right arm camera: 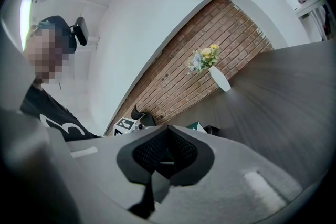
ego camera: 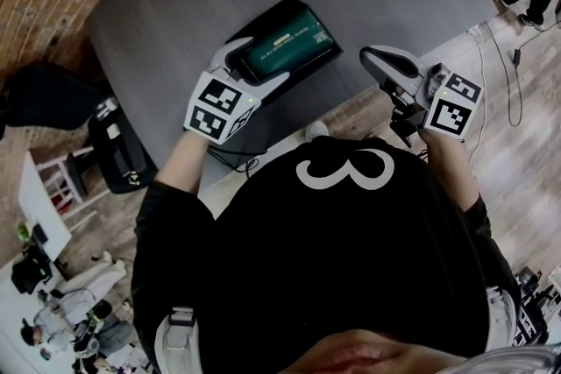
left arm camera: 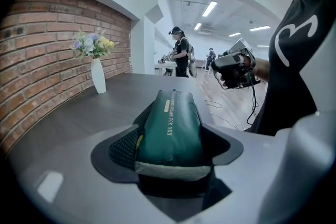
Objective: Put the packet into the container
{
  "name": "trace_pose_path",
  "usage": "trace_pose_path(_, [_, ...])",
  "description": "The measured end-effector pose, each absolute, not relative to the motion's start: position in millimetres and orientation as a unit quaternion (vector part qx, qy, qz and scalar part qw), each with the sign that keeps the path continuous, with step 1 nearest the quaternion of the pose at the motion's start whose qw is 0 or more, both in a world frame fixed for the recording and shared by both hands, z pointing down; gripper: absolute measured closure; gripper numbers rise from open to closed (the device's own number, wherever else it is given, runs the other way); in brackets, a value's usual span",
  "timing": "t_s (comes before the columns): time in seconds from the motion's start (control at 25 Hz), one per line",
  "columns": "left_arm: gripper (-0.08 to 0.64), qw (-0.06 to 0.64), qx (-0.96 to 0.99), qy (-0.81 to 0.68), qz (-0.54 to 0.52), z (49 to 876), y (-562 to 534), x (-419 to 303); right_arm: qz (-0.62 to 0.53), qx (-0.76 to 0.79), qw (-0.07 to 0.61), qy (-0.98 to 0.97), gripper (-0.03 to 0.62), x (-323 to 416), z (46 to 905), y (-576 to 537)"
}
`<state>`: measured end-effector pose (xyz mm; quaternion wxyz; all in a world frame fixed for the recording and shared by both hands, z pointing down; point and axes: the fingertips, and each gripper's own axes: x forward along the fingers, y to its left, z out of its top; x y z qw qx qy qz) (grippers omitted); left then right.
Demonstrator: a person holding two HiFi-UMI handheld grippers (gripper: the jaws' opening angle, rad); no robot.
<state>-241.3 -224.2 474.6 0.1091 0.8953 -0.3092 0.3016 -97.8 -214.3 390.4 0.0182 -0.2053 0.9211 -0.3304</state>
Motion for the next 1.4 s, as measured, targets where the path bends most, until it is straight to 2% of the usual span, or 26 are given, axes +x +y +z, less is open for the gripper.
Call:
trace_pose_path(0.52, [0.163, 0.144, 0.884, -0.309, 0.321, 498.4, -231.2, -240.3, -0.338, -0.209, 0.019, 0.917, 0.591, -94.6, 396.3, -215.2])
trace_pose_path(0.76, [0.147, 0.126, 0.879, -0.303, 0.345, 506.8, -230.1, -238.6, -0.340, -0.209, 0.020, 0.917, 0.591, -92.8, 396.0, -217.1])
trace_pose_path(1.16, [0.118, 0.155, 0.882, -0.318, 0.310, 488.2, -222.1, -233.0, -0.330, -0.195, 0.021, 0.923, 0.591, -92.2, 389.5, -214.7])
trace_pose_path(1.24, [0.132, 0.168, 0.882, -0.334, 0.287, 475.7, -220.9, -235.4, -0.322, -0.192, 0.020, 0.927, 0.591, -95.1, 386.0, -216.3])
trace_pose_path(1.4, [0.208, 0.207, 0.877, -0.373, 0.220, 445.4, -214.5, -239.1, -0.312, -0.180, 0.028, 0.933, 0.591, -101.9, 376.0, -216.2])
